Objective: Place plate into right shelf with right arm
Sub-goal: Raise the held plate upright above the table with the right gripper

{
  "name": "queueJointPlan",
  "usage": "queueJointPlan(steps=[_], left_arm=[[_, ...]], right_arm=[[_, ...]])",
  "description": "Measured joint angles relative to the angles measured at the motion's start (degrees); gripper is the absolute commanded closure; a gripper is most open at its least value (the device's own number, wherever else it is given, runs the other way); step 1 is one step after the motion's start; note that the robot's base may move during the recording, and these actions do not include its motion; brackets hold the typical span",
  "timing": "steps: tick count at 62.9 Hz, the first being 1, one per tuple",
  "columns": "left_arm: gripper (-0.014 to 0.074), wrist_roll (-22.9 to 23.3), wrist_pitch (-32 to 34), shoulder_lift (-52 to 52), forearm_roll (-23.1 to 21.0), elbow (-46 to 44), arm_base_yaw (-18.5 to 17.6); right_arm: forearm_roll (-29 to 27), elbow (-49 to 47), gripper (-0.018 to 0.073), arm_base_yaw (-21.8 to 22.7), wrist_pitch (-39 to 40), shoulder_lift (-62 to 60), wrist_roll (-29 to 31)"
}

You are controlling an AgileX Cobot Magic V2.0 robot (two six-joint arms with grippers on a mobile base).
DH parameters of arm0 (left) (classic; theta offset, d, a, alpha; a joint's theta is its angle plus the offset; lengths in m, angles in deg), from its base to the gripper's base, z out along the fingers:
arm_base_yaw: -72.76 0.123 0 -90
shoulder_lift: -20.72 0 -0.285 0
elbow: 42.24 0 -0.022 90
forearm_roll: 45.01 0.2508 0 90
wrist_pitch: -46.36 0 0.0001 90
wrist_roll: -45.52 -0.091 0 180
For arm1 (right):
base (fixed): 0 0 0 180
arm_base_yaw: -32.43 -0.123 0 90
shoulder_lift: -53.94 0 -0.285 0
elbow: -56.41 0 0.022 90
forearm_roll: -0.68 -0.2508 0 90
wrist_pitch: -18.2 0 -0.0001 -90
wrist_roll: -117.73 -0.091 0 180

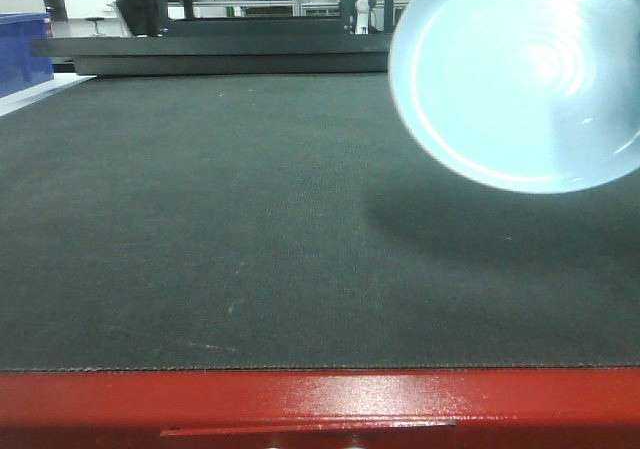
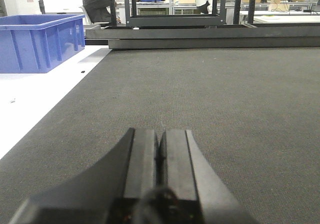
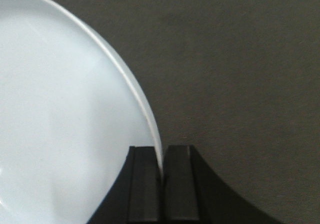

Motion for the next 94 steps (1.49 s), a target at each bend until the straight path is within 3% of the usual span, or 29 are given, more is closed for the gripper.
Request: queueJointPlan(steps=[24, 46, 58, 94], left_arm=[[0.0643, 0.0, 0.0, 0.0, 0.0, 0.0, 0.0], [0.0643, 0.0, 0.0, 0.0, 0.0, 0.0, 0.0], [0.0643, 0.0, 0.0, 0.0, 0.0, 0.0, 0.0], [0.0643, 0.0, 0.0, 0.0, 0.0, 0.0, 0.0]], right_arm=[[-0.1, 9.2, 0.0507, 6.1, 3.9, -15.7, 1.5], [-0.1, 19.2, 0.0507, 6.5, 6.7, -32.3, 1.6], [-0.1, 19.8, 0.0507, 6.5, 7.0, -39.8, 1.7], [-0.1, 19.8, 0.0507, 6.5, 6.8, -44.1, 1.7]])
